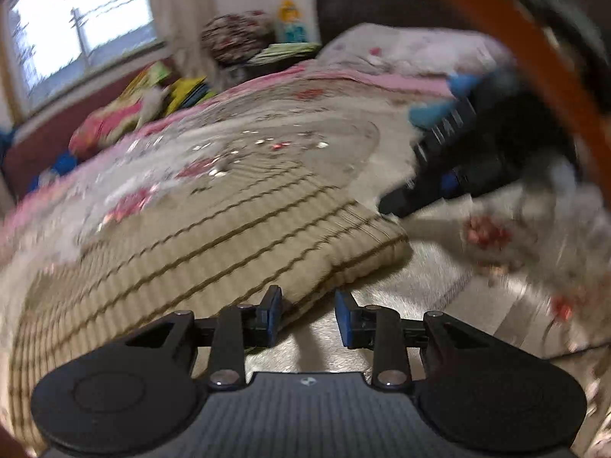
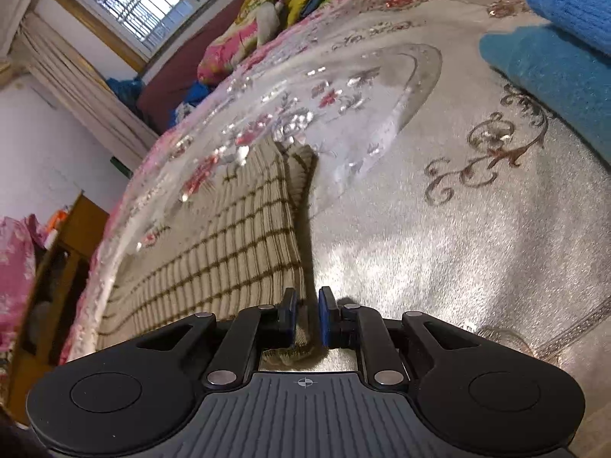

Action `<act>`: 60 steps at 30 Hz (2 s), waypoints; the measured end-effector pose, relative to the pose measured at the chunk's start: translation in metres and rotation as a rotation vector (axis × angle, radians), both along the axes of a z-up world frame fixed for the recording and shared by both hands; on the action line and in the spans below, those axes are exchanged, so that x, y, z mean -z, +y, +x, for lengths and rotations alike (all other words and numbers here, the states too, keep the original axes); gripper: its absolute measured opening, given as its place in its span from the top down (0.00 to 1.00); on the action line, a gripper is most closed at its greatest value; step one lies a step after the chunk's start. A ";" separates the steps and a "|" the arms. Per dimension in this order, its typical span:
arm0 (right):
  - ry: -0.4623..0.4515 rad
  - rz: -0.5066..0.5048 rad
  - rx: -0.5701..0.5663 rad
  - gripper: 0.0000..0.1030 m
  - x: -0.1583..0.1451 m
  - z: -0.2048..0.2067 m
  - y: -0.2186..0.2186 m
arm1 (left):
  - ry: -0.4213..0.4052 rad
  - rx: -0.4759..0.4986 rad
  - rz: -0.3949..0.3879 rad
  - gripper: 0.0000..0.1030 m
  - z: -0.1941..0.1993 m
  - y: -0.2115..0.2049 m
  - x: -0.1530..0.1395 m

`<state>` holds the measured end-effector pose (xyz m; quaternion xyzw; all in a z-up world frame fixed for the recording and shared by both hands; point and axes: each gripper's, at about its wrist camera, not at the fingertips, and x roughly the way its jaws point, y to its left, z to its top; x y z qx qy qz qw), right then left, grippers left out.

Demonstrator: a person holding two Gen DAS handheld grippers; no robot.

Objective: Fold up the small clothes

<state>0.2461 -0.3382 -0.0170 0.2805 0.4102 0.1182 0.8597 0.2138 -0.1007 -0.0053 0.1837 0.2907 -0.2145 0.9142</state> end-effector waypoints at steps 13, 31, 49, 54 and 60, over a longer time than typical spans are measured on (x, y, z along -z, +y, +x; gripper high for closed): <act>0.021 0.122 0.022 0.85 0.004 0.005 -0.021 | -0.205 0.064 0.218 0.56 -0.007 -0.051 0.025; 0.032 0.310 0.027 0.72 0.017 0.026 -0.038 | -0.187 0.049 0.156 0.79 0.011 -0.074 0.023; 0.057 0.438 0.053 0.61 0.043 0.052 -0.036 | 0.065 -0.039 -0.223 0.84 0.048 -0.030 -0.003; 0.045 0.431 0.046 0.55 0.040 0.053 -0.033 | 0.069 -0.035 -0.250 0.84 0.048 -0.023 -0.009; 0.038 0.416 0.034 0.51 0.038 0.053 -0.027 | 0.073 -0.026 -0.287 0.84 0.049 -0.015 -0.013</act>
